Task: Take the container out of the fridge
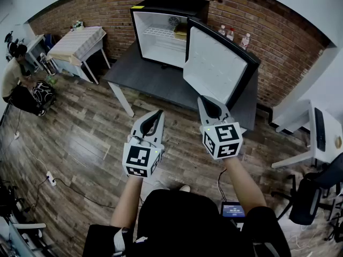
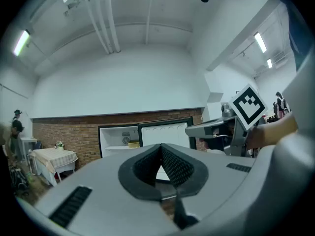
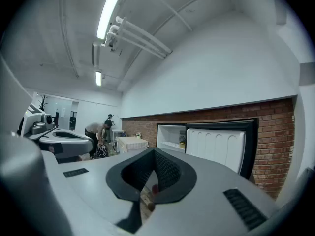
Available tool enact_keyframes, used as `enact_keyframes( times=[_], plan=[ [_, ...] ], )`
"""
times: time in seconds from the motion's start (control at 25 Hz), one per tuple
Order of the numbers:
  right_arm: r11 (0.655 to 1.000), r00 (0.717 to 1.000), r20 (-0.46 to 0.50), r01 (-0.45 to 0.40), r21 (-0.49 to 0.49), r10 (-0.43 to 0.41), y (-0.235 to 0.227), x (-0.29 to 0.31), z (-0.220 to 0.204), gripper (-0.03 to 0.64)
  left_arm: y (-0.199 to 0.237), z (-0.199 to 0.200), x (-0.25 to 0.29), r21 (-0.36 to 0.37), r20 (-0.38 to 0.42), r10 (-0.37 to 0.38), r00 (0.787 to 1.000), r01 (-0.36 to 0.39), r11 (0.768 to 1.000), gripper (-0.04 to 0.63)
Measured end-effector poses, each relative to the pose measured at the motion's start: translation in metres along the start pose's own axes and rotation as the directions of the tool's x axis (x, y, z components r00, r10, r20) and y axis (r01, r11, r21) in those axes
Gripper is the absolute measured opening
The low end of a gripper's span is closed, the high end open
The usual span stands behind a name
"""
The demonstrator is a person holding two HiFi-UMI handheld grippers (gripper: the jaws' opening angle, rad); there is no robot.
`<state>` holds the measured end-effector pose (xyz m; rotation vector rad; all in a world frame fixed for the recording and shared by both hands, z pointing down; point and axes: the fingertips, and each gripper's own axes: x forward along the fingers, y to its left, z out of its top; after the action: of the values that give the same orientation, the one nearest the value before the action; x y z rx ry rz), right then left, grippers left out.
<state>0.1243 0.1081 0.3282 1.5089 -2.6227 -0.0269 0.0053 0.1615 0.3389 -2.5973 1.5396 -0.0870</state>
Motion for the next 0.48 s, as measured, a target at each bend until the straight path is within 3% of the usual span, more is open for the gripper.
enact_keyframes(
  times=[0.48],
  plan=[
    [0.999,0.999,-0.019,-0.036,0.005,0.036,-0.0001,-0.0018,-0.0059,0.04,-0.007,0.009,0.0088,-0.002,0.012,-0.002,1.0,0.002,1.0,0.014]
  ],
)
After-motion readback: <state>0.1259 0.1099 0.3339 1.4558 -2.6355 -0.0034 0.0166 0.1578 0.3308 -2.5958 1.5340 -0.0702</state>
